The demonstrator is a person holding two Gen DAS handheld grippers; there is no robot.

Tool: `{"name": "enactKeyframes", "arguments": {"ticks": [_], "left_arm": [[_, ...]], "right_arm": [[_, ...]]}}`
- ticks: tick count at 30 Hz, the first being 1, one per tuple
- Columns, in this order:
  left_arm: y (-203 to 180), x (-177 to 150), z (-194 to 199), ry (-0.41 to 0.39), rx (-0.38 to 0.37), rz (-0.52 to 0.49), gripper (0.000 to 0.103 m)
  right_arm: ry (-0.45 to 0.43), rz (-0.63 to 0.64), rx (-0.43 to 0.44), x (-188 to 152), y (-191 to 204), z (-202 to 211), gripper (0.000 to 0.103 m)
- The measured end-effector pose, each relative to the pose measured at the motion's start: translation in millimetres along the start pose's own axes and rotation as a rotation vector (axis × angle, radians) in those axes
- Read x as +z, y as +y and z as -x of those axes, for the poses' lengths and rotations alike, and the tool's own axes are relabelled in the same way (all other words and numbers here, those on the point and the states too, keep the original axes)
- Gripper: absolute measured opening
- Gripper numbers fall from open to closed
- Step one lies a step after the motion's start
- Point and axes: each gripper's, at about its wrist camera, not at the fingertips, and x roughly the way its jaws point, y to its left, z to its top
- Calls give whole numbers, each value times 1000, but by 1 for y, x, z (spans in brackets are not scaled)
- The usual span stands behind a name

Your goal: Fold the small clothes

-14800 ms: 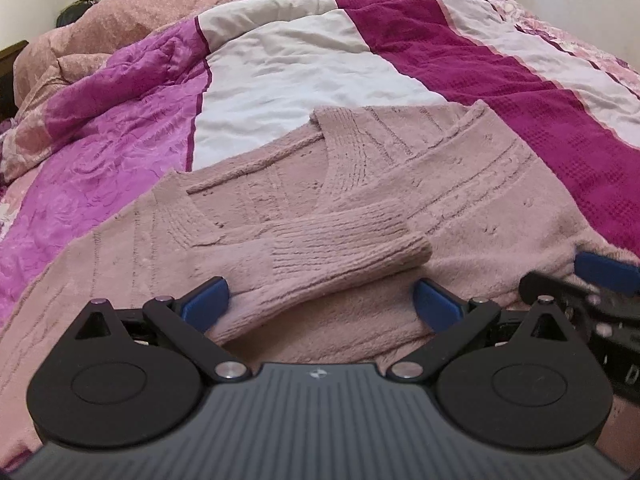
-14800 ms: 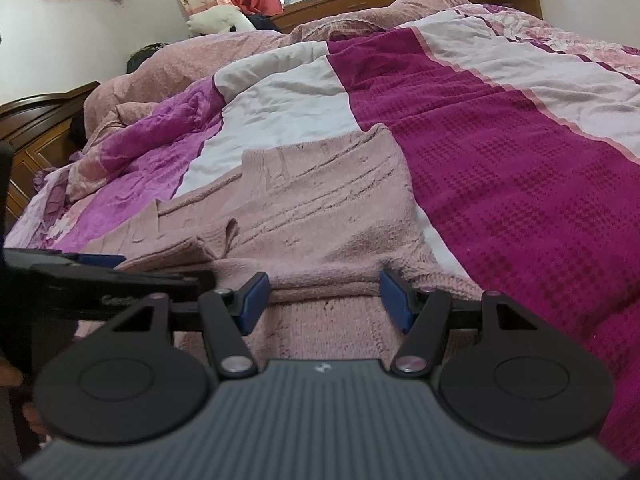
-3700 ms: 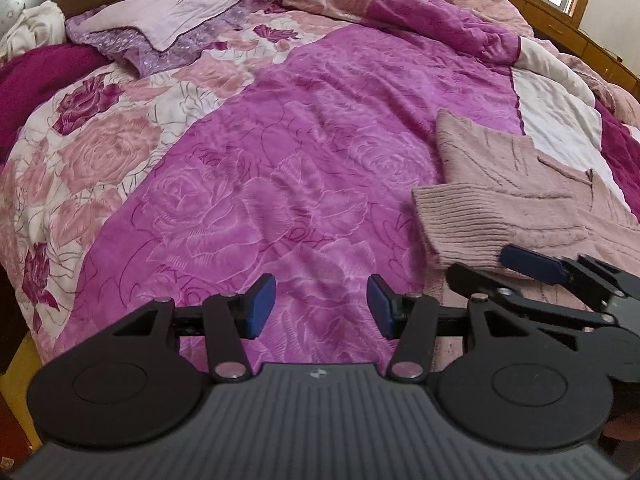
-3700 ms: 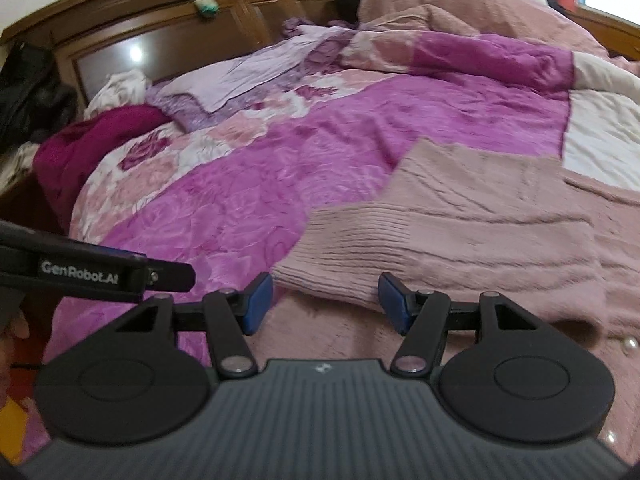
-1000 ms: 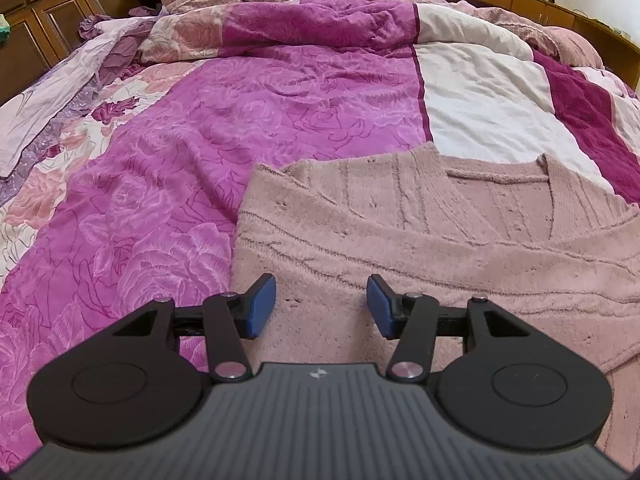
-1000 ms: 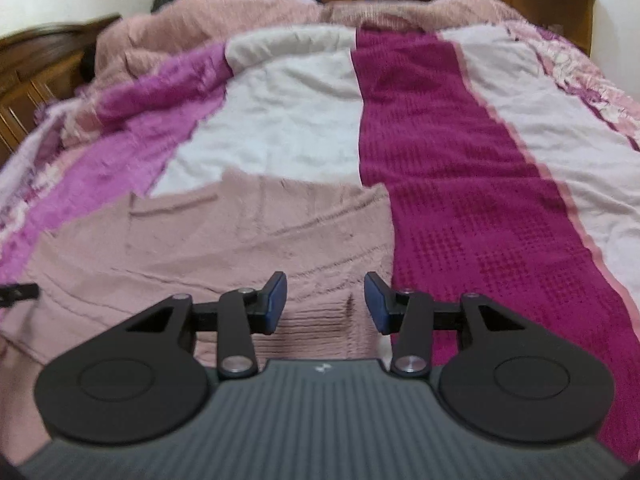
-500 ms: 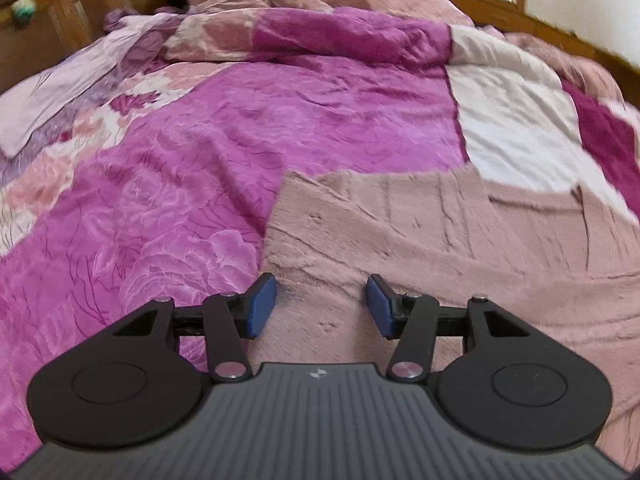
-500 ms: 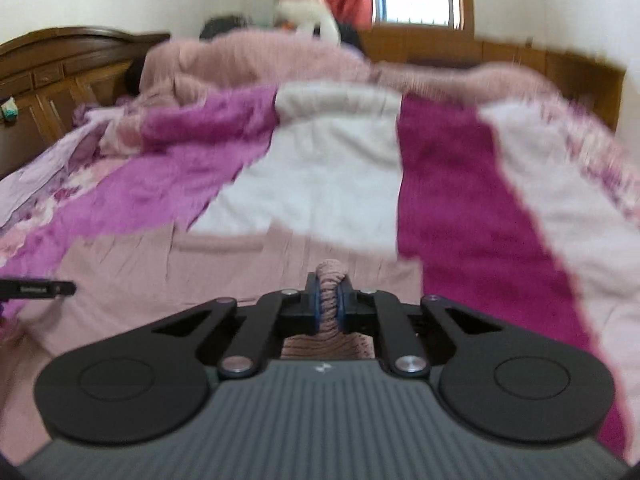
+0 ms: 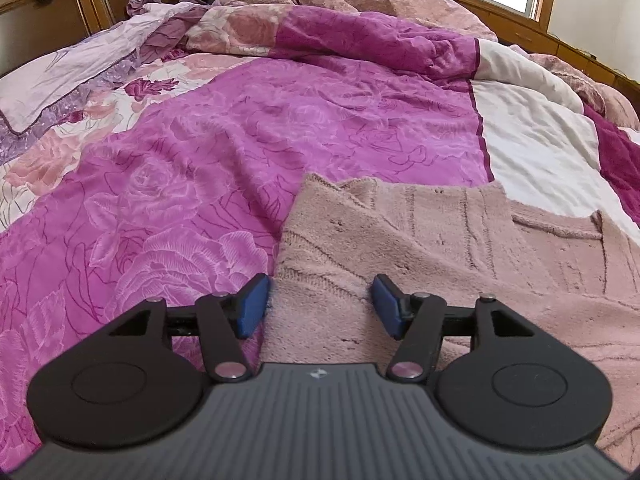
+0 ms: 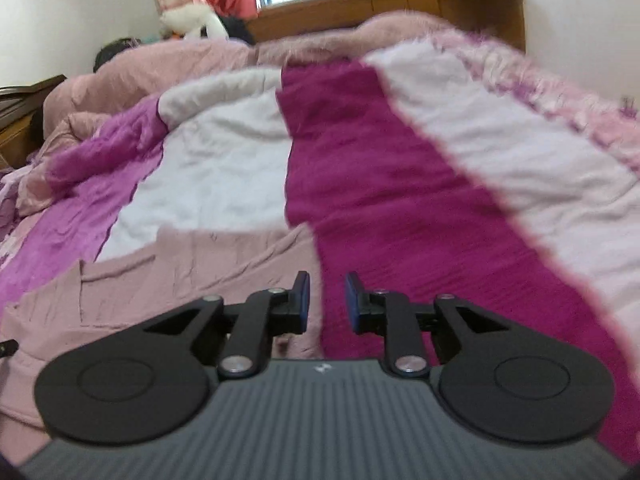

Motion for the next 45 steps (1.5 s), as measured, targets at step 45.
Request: {"name": "enactKeyframes", "arguments": {"ticks": [45], "left_arm": [[15, -49, 235, 1, -95, -408, 65]], "right_arm": [[167, 286, 390, -49, 43, 157, 50]]}}
